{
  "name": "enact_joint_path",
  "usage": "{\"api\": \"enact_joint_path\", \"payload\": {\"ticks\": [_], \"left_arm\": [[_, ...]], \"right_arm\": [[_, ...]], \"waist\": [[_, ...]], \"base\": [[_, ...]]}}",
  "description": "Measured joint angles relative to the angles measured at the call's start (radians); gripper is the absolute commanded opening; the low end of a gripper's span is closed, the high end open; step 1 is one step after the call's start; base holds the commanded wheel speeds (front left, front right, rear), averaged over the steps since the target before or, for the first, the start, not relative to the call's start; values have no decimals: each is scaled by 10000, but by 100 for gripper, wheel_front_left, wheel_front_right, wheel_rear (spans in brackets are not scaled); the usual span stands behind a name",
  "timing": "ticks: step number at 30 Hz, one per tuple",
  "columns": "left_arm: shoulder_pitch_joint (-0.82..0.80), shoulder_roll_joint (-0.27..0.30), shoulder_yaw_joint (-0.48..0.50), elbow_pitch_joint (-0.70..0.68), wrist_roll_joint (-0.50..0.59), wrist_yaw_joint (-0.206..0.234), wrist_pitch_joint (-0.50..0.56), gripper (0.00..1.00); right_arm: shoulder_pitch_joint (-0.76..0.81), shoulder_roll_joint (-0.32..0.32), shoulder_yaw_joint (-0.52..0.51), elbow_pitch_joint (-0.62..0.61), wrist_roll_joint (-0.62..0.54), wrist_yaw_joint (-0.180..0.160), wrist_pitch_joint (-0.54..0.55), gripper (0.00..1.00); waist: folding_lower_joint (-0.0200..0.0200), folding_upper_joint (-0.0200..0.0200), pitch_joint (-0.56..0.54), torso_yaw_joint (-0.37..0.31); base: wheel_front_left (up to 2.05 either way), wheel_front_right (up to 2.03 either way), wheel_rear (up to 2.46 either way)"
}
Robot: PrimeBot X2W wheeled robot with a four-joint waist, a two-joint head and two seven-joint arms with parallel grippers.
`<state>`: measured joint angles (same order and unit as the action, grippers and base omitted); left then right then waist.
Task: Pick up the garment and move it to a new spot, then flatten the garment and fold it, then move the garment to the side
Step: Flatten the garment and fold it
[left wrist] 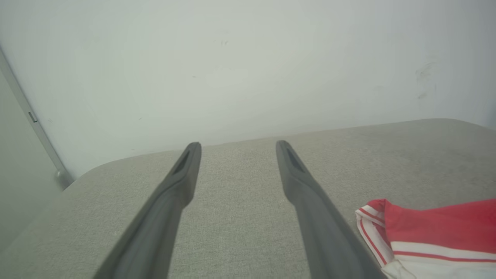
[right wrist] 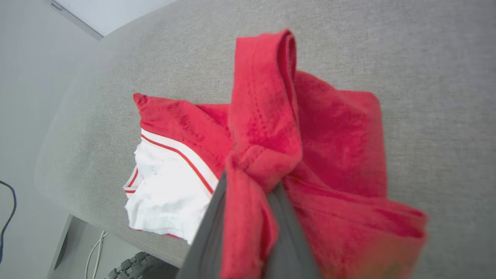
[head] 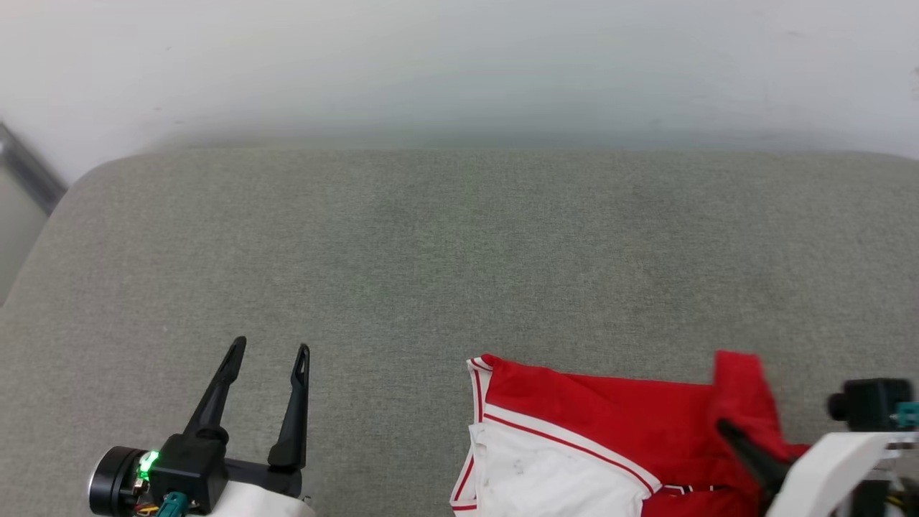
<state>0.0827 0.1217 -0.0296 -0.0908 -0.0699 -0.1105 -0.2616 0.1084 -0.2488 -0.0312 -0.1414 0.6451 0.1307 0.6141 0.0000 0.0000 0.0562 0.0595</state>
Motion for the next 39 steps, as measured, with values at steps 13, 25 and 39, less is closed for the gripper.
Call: {"api": "enact_joint_path", "payload": {"ticks": [13,25,39], "left_arm": [[41,31,-71,119,-4,-88,0,100],[-34,-104,-157,211,-111,-127,0,100],[-26,-81,-38,222,46,-144,0,100]], "right_arm": [[-186,1939,1452,-146,59,0,736,0],[-1348,1964,2778,2316,840,-2,-859,100],[-2057,1979,3356,1697,940,0,-1041,100]], "waist": [[0,0,-43,534],[-1,0,129,995],[0,0,64,710]], "base": [[0,0,0],[0,0,0],[0,0,0]]}}
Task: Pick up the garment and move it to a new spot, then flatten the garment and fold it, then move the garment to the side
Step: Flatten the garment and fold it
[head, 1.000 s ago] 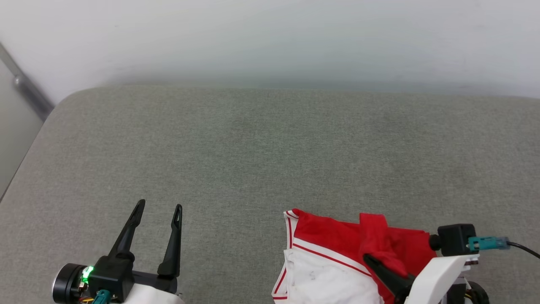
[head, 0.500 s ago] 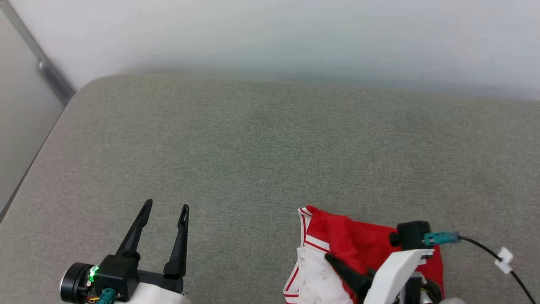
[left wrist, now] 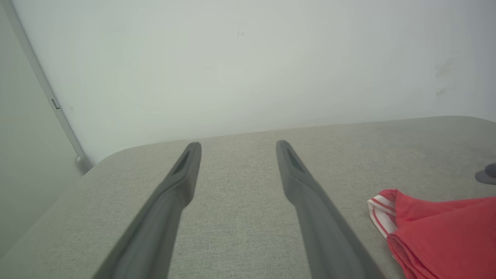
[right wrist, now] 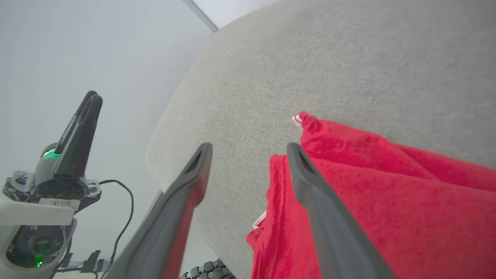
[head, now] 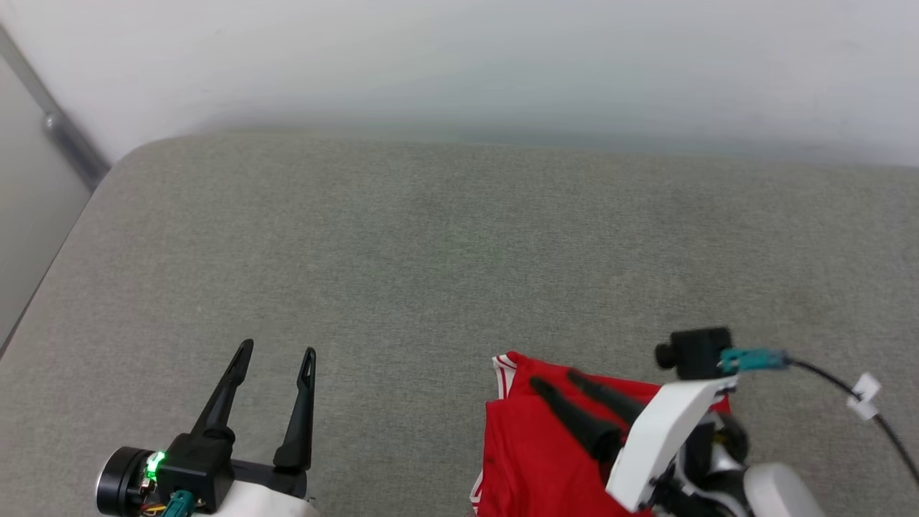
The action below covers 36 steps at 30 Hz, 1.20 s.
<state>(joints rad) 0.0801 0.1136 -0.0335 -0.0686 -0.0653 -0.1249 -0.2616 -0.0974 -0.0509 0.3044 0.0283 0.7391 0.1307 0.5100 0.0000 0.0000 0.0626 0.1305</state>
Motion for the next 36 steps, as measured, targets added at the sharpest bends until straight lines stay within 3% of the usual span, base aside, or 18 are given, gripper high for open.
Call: {"api": "enact_joint_path", "payload": {"ticks": [4,11,17,22,28,36], "left_arm": [[-39,-15,-4,-54,6,0,-2,100],[-192,-163,42,-182,-94,-2,-2,100],[-242,-305,100,-311,-203,-2,-12,100],[-244,-407,117,-472,-276,-15,-12,100],[-205,-516,98,-667,-286,-29,-13,100],[-108,-575,63,-706,-270,-29,-13,100]], "right_arm": [[-585,-428,-556,-380,-1302,0,-464,100],[-1379,-2539,-1195,-564,-3601,2,-2738,100],[-1198,-3264,-2487,-497,-4642,2,-4577,100],[-185,-3024,-3459,-748,-4805,2,-5804,100],[773,-2385,-3891,-1149,-4855,2,-6874,100],[1226,-1707,-4027,-1197,-4984,2,-7294,100]], "waist": [[0,0,3,-242],[0,1,56,-701],[0,0,127,-984],[0,0,201,-1057],[0,0,243,-1087],[0,0,201,-1009]], "base": [[0,0,0],[0,0,0],[0,0,0],[0,0,0],[0,0,0],[0,0,0]]}}
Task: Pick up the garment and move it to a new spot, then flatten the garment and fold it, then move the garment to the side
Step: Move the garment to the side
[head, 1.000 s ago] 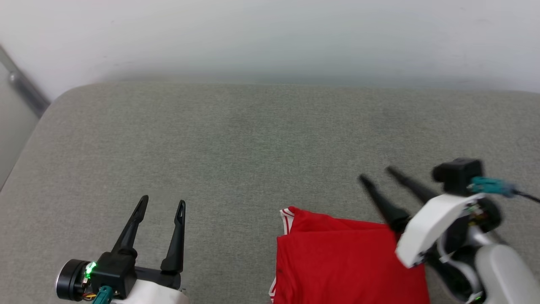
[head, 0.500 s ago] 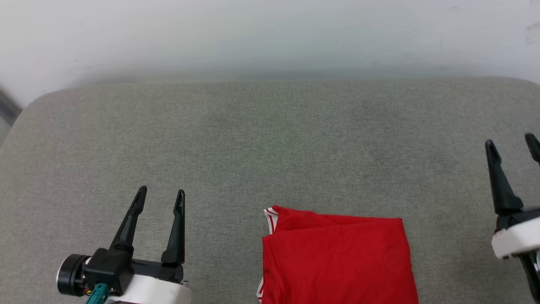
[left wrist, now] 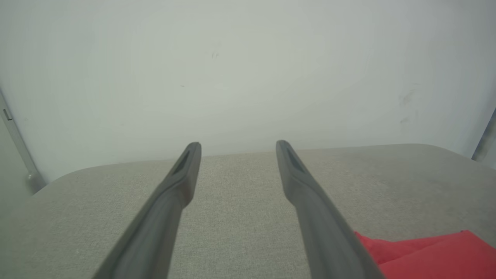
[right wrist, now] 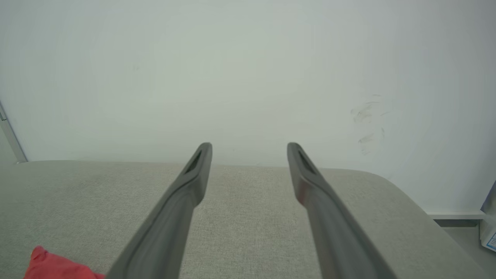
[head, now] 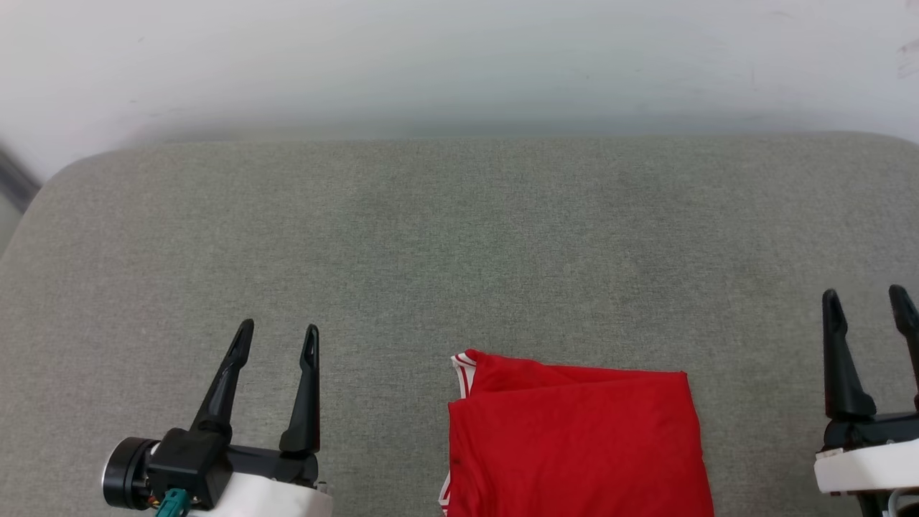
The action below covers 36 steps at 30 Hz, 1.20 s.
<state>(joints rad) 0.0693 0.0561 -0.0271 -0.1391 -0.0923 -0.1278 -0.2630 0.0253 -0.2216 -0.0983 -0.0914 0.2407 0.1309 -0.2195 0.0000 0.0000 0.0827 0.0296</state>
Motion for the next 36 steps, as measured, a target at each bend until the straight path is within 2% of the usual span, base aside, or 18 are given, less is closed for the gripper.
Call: {"api": "enact_joint_path", "payload": {"ticks": [12,19,22,28,31,36], "left_arm": [[72,-35,-71,77,96,-2,2,100],[70,-36,-148,146,184,-2,2,100],[65,-38,-184,167,209,-2,0,100],[-24,-40,-307,244,267,-4,2,100],[-133,-46,-374,305,267,-6,2,100],[-262,-44,-598,397,205,58,2,100]], "right_arm": [[172,69,169,82,-25,0,-69,100],[204,-117,510,-21,234,0,700,100],[346,-320,928,-180,552,2,2000,100],[860,-848,1429,-616,1576,-12,5597,100],[1036,-734,1375,-895,2196,-2,7093,100],[1177,-570,1160,-945,2295,-2,8920,100]], "waist": [[0,0,-51,37],[0,0,52,79],[0,0,124,113],[0,0,365,243],[0,0,501,351],[0,0,687,579]], "base": [[0,0,0],[0,0,0],[0,0,0],[0,0,0],[0,0,0],[0,0,0]]}}
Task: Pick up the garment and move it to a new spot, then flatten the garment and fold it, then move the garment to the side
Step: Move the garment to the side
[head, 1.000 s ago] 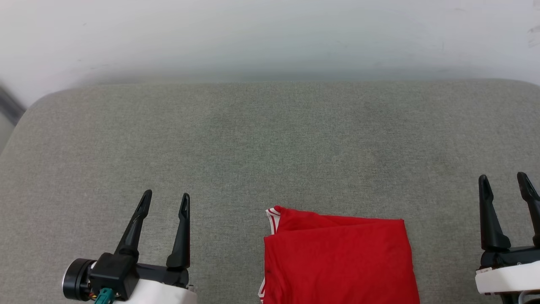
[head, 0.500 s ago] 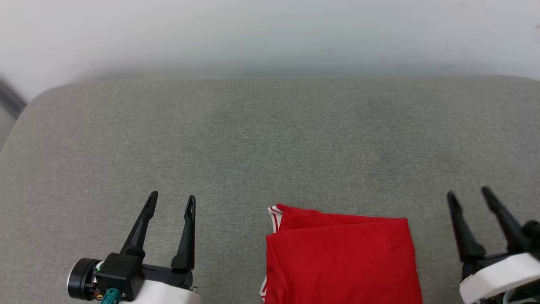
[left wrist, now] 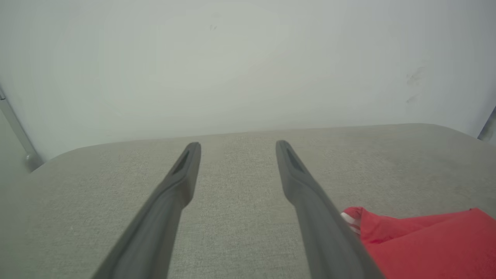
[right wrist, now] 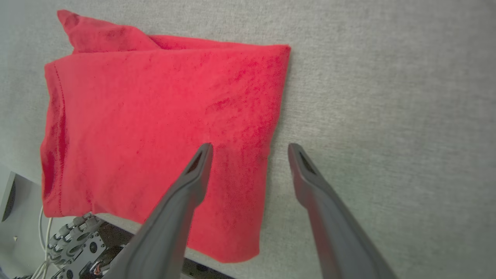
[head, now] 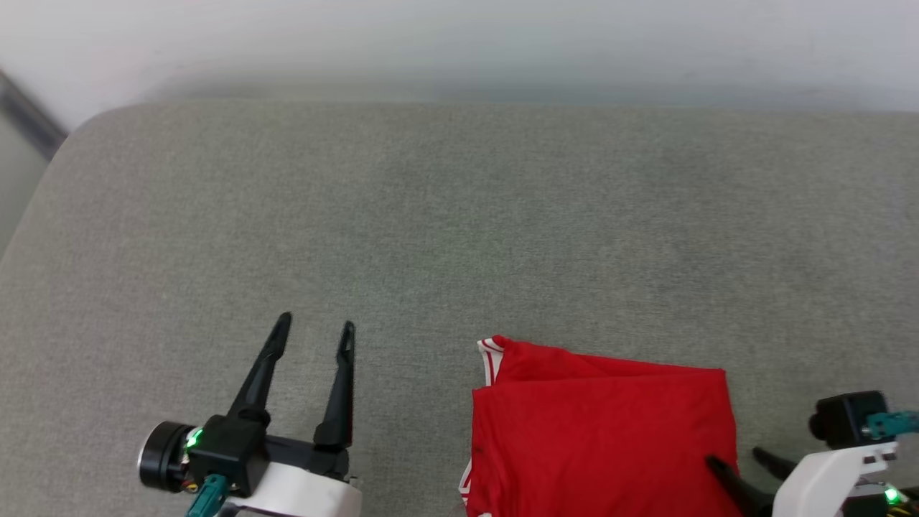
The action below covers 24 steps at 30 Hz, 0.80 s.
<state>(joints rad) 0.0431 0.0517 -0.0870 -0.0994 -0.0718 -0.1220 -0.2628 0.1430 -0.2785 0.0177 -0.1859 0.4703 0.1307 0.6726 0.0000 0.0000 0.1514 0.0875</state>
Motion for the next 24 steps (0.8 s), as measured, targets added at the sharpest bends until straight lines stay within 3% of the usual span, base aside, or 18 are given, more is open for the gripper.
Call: {"api": "enact_joint_path", "payload": {"ticks": [8,15,16,18,24], "left_arm": [[-323,-4,-449,171,-33,171,0,100],[-477,-4,-633,213,-33,213,0,100],[-479,-6,-646,222,-33,228,0,100],[-483,-4,-671,244,-31,251,0,100],[-488,-6,-748,290,-27,253,-2,100]], "right_arm": [[-536,130,201,757,134,0,941,100],[-955,29,698,1511,-71,-15,871,100],[-994,-23,803,1613,-127,-15,838,81],[-1095,-86,982,1820,-184,-17,706,0],[-1486,-456,1812,2123,-652,4,58,0]], "waist": [[0,0,457,470],[0,0,698,806],[0,0,708,834],[0,0,712,866],[-1,0,610,734]], "base": [[0,0,0],[0,0,0],[0,0,0],[0,0,0],[0,0,0]]}}
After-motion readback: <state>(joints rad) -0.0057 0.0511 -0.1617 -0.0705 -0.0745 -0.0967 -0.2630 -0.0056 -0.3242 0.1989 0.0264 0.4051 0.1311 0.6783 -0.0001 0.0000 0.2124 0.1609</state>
